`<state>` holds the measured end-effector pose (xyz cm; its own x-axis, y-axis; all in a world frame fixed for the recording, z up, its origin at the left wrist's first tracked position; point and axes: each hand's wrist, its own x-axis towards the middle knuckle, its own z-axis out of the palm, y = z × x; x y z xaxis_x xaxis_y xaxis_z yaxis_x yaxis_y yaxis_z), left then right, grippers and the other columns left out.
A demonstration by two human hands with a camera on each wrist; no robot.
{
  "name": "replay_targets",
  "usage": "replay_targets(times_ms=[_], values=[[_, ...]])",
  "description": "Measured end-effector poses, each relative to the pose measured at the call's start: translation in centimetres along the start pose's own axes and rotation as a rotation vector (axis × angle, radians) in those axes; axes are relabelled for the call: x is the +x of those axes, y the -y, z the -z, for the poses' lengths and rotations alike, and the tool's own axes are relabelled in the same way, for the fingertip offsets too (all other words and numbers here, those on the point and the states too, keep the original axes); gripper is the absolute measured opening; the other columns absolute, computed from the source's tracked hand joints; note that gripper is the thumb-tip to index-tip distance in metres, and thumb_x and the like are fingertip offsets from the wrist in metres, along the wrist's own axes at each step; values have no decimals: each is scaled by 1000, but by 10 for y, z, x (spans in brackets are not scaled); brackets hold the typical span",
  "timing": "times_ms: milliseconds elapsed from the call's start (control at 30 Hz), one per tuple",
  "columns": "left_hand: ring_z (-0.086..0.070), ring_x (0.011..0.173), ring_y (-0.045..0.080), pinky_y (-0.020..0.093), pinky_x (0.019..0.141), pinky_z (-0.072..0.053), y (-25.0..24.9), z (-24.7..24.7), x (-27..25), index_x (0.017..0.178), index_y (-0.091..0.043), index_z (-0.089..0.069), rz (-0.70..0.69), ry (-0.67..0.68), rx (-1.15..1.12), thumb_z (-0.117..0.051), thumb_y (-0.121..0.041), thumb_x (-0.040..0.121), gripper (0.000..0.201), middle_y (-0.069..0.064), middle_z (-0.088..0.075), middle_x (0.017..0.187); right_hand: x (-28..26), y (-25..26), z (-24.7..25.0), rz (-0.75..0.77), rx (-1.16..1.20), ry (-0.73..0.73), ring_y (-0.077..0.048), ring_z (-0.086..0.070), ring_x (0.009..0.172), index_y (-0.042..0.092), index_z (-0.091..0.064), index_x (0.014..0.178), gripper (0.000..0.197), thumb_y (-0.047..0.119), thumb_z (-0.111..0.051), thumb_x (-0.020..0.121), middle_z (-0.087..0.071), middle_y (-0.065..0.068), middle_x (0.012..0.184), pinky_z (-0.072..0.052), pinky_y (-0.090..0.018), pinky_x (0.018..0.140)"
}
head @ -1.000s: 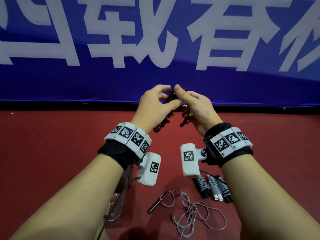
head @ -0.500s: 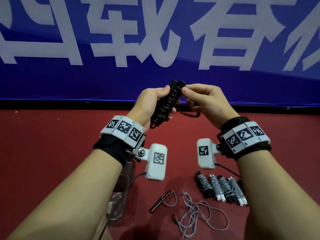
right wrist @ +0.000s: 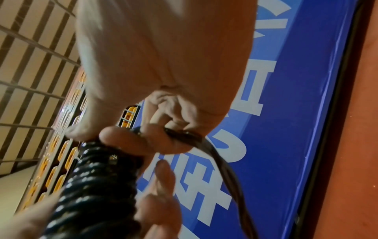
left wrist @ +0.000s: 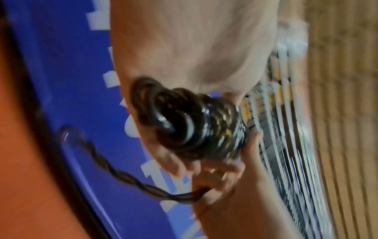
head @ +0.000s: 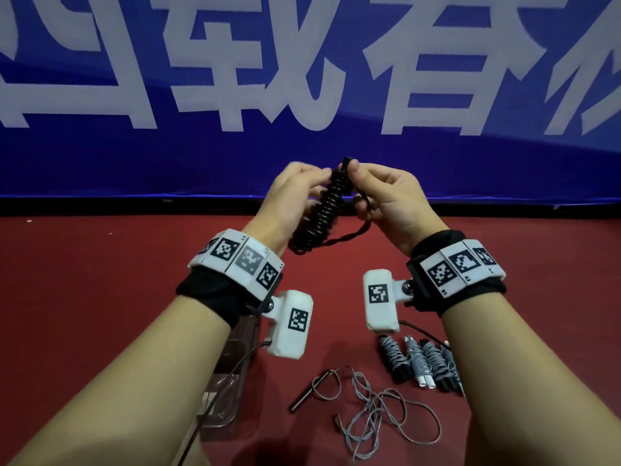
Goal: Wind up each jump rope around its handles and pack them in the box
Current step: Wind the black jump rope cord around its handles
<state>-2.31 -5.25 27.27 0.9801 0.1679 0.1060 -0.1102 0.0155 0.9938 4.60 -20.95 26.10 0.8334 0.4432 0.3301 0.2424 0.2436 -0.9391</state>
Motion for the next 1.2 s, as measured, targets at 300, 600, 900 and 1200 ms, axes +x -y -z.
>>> replay_targets(times_ms=[300,600,900,1200], values=[[-76,79,28,36,74,-59,11,2,5,115,-13,-70,-245,-68,305,-68,-24,98,20,5,-77,99,0,-6,-9,13,-141,-173,-9,-53,57,13,-80,102,28,38,-73,92,-75,2,83,-44,-25,58],[-72,76,27,37,60,-55,2,11,3,112,-10,-75,-109,-115,-23,-53,-32,106,31,9,-78,101,3,-10,-7,5,-138,-92,-5,-55,69,15,-77,109,22,31,-68,97,-77,0,107,-43,-27,69],[-55,55,18,27,48,-41,-6,8,-5,97,-10,-75,117,92,-389,-51,-60,98,55,6,-69,83,4,-7,-5,-134,45,88,-7,-46,69,19,-63,136,45,37,-66,95,-66,8,96,-30,-24,60],[-49,46,12,21,40,-37,-7,0,-10,70,-10,-77,259,184,-474,-58,-46,96,49,4,-65,75,-2,-4,-8,-133,124,281,-7,-41,66,22,-66,122,31,39,-48,103,-53,11,75,-24,-27,61]])
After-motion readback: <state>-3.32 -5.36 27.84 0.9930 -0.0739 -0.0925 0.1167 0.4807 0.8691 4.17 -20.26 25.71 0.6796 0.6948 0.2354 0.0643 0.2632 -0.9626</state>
